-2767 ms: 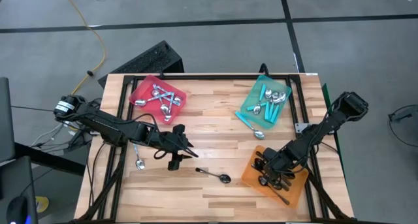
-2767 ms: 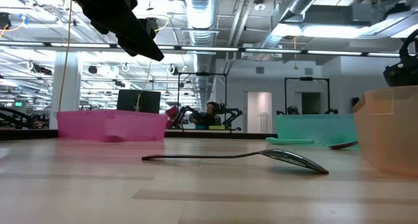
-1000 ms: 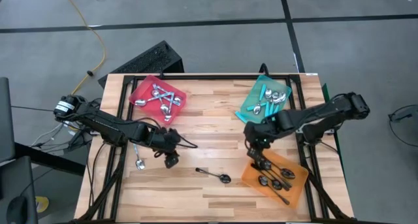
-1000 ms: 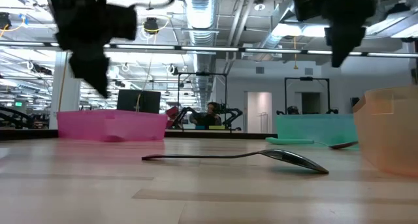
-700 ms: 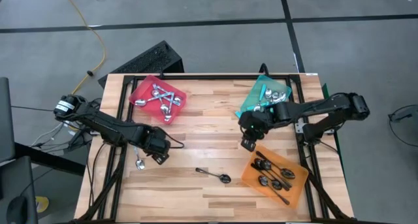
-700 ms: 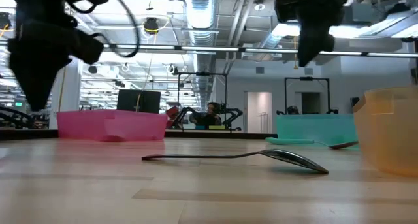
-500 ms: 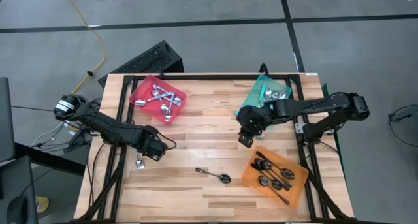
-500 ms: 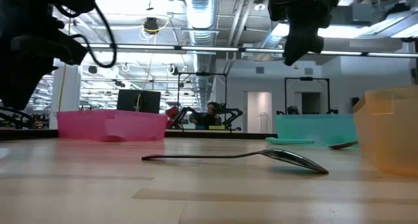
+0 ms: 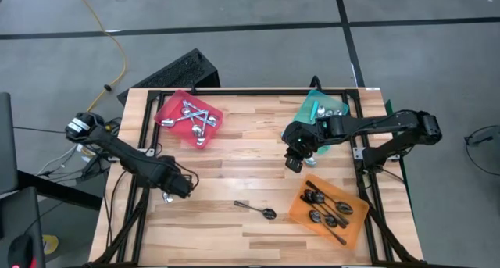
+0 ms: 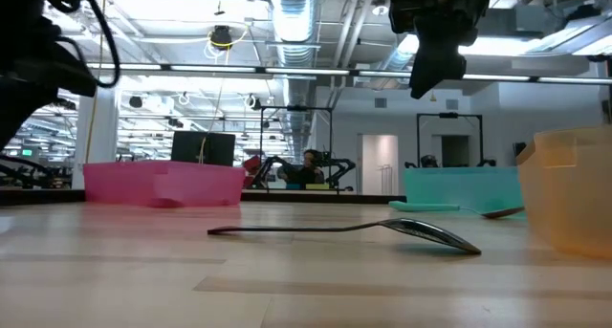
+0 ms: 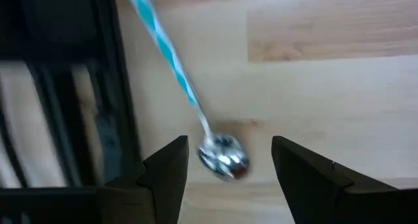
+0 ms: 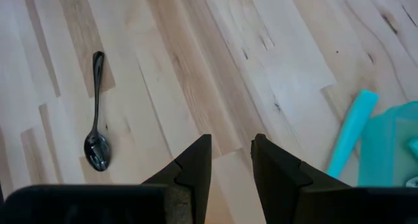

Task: Sort silverware by color (type)
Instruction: Put the blue patterned spoon into the red bin

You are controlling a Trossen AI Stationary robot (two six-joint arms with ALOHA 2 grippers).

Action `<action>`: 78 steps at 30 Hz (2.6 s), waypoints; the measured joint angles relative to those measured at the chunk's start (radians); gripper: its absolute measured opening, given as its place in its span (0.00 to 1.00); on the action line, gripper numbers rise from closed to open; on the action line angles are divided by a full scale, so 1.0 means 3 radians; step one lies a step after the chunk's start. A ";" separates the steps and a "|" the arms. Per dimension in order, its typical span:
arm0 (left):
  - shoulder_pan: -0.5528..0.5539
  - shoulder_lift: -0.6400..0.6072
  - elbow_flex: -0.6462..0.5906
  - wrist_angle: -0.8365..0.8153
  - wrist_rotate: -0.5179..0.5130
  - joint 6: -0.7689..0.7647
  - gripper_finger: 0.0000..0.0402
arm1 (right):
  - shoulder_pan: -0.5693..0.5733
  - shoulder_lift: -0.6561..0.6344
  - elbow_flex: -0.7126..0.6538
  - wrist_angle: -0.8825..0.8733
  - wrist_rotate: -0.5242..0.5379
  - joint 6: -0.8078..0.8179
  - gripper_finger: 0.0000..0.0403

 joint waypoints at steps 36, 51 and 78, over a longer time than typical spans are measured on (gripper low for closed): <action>-0.0324 0.0051 -0.0843 0.0911 -0.0175 -0.1465 0.51 | 0.0001 0.0001 0.0000 0.0098 -0.0003 -0.0139 0.33; -0.0314 0.0062 -0.0891 0.0971 -0.0273 -0.1380 0.22 | 0.0001 0.0001 0.0000 0.0190 -0.0003 -0.0135 0.33; -0.0316 0.0083 -0.0633 0.1331 -0.0790 -0.0655 0.00 | 0.0001 0.0001 0.0000 0.0259 -0.0003 -0.0154 0.33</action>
